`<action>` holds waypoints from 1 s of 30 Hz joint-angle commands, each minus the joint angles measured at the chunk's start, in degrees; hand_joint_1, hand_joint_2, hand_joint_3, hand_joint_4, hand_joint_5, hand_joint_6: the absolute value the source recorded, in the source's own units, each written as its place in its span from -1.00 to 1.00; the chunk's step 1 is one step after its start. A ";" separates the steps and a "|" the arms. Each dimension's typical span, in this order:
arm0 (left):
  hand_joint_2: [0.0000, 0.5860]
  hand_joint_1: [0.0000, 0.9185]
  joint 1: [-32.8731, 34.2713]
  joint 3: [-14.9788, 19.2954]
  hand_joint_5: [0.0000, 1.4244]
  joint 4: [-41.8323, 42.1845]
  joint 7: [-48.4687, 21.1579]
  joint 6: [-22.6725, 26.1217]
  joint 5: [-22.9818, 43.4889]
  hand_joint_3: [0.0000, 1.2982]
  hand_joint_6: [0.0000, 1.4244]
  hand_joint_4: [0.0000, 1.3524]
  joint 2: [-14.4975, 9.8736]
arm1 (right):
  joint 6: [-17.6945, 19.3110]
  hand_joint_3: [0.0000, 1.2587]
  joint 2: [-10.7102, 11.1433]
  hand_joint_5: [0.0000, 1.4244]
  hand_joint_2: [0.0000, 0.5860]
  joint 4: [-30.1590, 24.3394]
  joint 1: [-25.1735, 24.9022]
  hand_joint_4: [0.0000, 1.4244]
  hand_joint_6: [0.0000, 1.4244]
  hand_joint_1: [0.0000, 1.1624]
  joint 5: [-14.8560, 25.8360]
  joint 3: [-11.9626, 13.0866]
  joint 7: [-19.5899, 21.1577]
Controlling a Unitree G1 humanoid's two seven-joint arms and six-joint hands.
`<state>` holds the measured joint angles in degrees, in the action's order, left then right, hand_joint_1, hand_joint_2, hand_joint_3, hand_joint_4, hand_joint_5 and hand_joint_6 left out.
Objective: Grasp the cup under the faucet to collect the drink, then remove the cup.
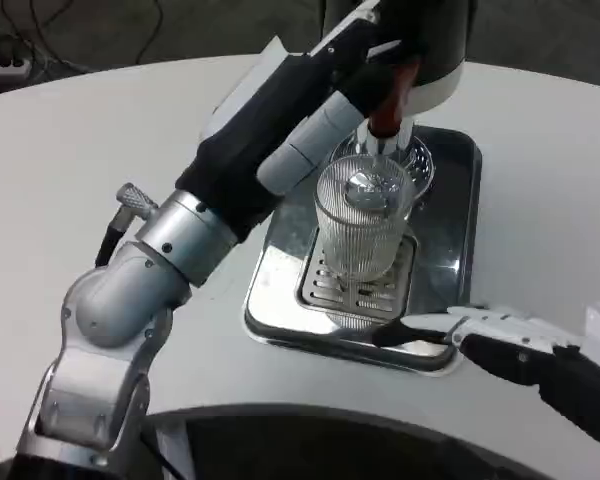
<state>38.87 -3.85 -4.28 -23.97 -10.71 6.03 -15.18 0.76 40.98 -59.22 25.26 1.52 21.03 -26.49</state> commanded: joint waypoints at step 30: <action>-0.75 -1.00 4.25 -5.08 -0.79 -3.18 -10.74 -5.65 -6.31 -0.91 -0.84 -0.96 -7.12 | 0.01 -0.64 -0.94 -0.80 0.62 -0.78 -1.83 -0.74 -0.89 0.05 -1.27 -2.77 0.60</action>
<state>43.49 -7.40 -7.08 -32.26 -15.50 1.02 -21.62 0.94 40.63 -59.22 23.31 0.30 18.71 -26.45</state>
